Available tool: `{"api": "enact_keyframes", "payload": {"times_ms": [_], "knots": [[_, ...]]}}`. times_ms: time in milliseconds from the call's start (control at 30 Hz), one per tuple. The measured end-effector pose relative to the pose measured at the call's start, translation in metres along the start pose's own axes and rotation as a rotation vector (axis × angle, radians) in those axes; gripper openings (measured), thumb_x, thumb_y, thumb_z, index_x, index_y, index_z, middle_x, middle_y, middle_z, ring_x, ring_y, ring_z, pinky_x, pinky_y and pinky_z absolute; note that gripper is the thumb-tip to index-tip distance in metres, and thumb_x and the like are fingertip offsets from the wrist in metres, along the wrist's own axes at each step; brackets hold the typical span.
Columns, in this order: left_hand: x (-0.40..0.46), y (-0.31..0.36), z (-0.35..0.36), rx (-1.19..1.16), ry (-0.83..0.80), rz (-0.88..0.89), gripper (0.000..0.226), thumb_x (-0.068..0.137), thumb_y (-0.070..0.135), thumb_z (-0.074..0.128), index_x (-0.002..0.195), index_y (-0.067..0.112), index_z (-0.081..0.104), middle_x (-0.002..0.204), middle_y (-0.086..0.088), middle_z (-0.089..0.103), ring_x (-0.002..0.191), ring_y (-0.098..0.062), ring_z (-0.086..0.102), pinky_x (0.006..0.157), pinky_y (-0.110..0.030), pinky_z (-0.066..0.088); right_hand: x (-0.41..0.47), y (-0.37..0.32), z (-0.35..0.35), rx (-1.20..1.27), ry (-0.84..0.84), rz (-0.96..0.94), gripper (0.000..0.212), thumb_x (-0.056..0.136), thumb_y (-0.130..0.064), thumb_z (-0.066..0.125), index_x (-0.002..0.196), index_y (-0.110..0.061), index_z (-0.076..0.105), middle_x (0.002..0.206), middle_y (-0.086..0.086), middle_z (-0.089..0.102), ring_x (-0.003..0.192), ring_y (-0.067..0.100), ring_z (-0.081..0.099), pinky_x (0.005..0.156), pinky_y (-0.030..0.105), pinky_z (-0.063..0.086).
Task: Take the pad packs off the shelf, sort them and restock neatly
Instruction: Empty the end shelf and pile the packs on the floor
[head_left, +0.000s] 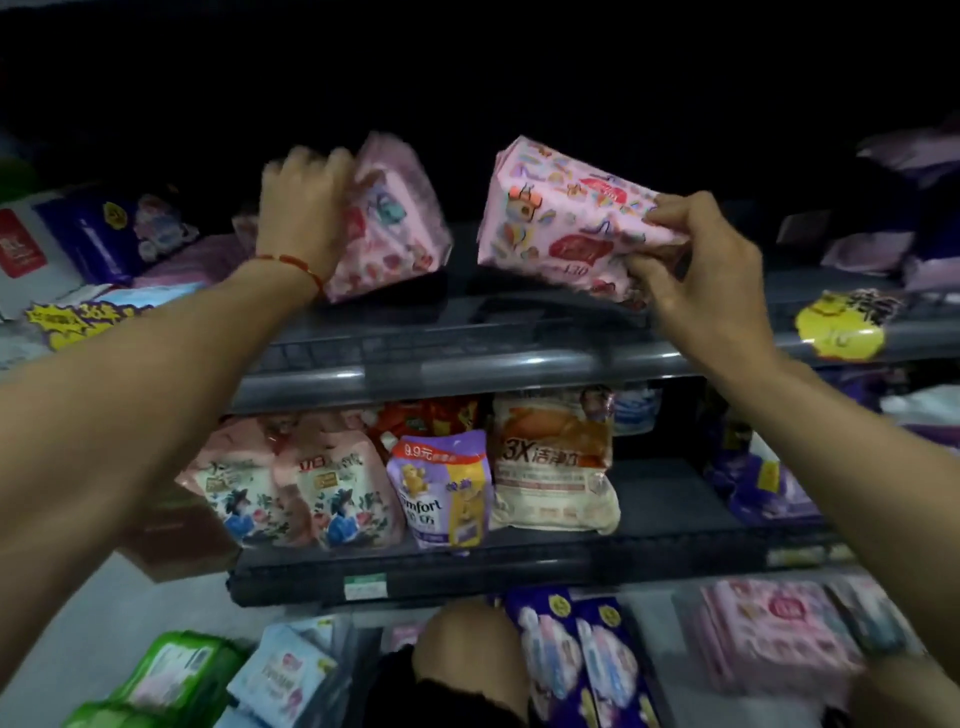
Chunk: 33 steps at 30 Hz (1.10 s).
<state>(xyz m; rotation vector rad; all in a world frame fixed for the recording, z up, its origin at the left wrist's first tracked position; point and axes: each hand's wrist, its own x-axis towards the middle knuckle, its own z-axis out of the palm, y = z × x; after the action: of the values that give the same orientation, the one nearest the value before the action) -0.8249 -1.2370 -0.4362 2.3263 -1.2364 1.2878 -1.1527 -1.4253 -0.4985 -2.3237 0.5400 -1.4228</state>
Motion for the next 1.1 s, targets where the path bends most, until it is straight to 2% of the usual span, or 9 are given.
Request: {"api": "enact_keyframes", "payload": {"times_ms": [167, 300, 400, 500, 667, 767, 833, 967, 1100], "knots": [[-0.006, 0.088, -0.04, -0.33, 0.199, 0.093, 0.014, 0.091, 0.006, 0.049, 0.099, -0.002, 0.056, 0.1, -0.026, 0.057, 0.096, -0.04, 0.053, 0.078, -0.045, 0.035, -0.055, 0.012, -0.06, 0.034, 0.067, 0.209, 0.032, 0.087, -0.024, 0.078, 0.113, -0.017, 0.06, 0.099, -0.025, 0.063, 0.086, -0.011, 0.061, 0.079, 0.012, 0.047], [-0.052, 0.164, -0.062, -0.623, 0.209, 0.111, 0.017, 0.095, 0.011, 0.051, 0.105, -0.002, 0.052, 0.097, -0.018, 0.067, 0.09, -0.041, 0.062, 0.069, -0.049, 0.044, -0.104, 0.041, -0.128, -0.015, 0.043, 0.363, 0.03, 0.085, -0.031, 0.081, 0.106, -0.027, 0.06, 0.094, -0.008, 0.07, 0.075, -0.004, 0.063, 0.075, 0.022, 0.053], [-0.092, 0.225, -0.067, -0.794, 0.02, 0.038, 0.018, 0.095, 0.018, 0.052, 0.107, 0.005, 0.049, 0.099, -0.009, 0.072, 0.09, -0.042, 0.066, 0.07, -0.05, 0.05, -0.137, 0.062, -0.182, -0.088, -0.022, 0.487, 0.026, 0.082, -0.034, 0.084, 0.096, -0.031, 0.061, 0.095, -0.001, 0.073, 0.086, 0.018, 0.069, 0.084, 0.05, 0.057], [-0.143, 0.288, -0.057, -0.993, -0.28, -0.059, 0.009, 0.093, 0.015, 0.056, 0.096, 0.008, 0.051, 0.085, -0.011, 0.068, 0.085, -0.041, 0.065, 0.072, -0.05, 0.049, -0.169, 0.074, -0.225, -0.092, -0.085, 0.639, 0.028, 0.079, -0.029, 0.087, 0.092, -0.024, 0.063, 0.091, 0.001, 0.076, 0.084, 0.017, 0.07, 0.084, 0.054, 0.058], [-0.257, 0.387, -0.021, -1.105, -0.781, -0.077, 0.023, 0.091, 0.011, 0.062, 0.08, 0.018, 0.043, 0.072, -0.011, 0.06, 0.08, -0.041, 0.061, 0.067, -0.045, 0.042, -0.232, 0.174, -0.26, -0.242, -0.122, 0.848, 0.067, 0.045, -0.081, 0.083, 0.093, -0.037, 0.066, 0.087, -0.002, 0.077, 0.085, 0.027, 0.074, 0.078, 0.057, 0.059], [-0.322, 0.443, -0.002, -1.021, -1.031, 0.089, 0.012, 0.094, 0.013, 0.054, 0.095, 0.018, 0.042, 0.093, -0.02, 0.067, 0.091, -0.045, 0.062, 0.076, -0.05, 0.049, -0.246, 0.171, -0.253, -0.341, -0.107, 0.977, 0.043, 0.061, -0.051, 0.089, 0.086, -0.027, 0.063, 0.085, 0.005, 0.075, 0.083, 0.032, 0.071, 0.078, 0.051, 0.058], [-0.353, 0.475, 0.006, -0.944, -1.179, 0.174, 0.024, 0.098, 0.013, 0.047, 0.121, 0.019, 0.044, 0.111, -0.021, 0.066, 0.104, -0.043, 0.063, 0.085, -0.049, 0.052, -0.249, 0.168, -0.251, -0.413, -0.142, 1.028, 0.032, 0.072, -0.03, 0.089, 0.087, -0.019, 0.063, 0.087, 0.008, 0.073, 0.085, 0.031, 0.069, 0.075, 0.041, 0.054], [-0.381, 0.53, 0.017, -0.864, -1.226, 0.356, 0.057, 0.092, -0.008, 0.048, 0.142, 0.018, 0.045, 0.137, -0.016, 0.057, 0.123, -0.036, 0.058, 0.101, -0.045, 0.05, -0.267, 0.196, -0.267, -0.471, -0.248, 1.125, 0.034, 0.075, -0.028, 0.089, 0.079, -0.019, 0.057, 0.086, 0.009, 0.07, 0.08, 0.027, 0.062, 0.069, 0.034, 0.043], [-0.401, 0.558, 0.031, -0.776, -1.188, 0.441, 0.06, 0.099, -0.003, 0.043, 0.153, 0.02, 0.033, 0.146, -0.017, 0.048, 0.129, -0.033, 0.053, 0.108, -0.043, 0.045, -0.293, 0.209, -0.276, -0.463, -0.287, 1.24, 0.033, 0.072, -0.029, 0.09, 0.085, -0.016, 0.062, 0.09, 0.013, 0.073, 0.086, 0.034, 0.07, 0.082, 0.046, 0.058]]}}
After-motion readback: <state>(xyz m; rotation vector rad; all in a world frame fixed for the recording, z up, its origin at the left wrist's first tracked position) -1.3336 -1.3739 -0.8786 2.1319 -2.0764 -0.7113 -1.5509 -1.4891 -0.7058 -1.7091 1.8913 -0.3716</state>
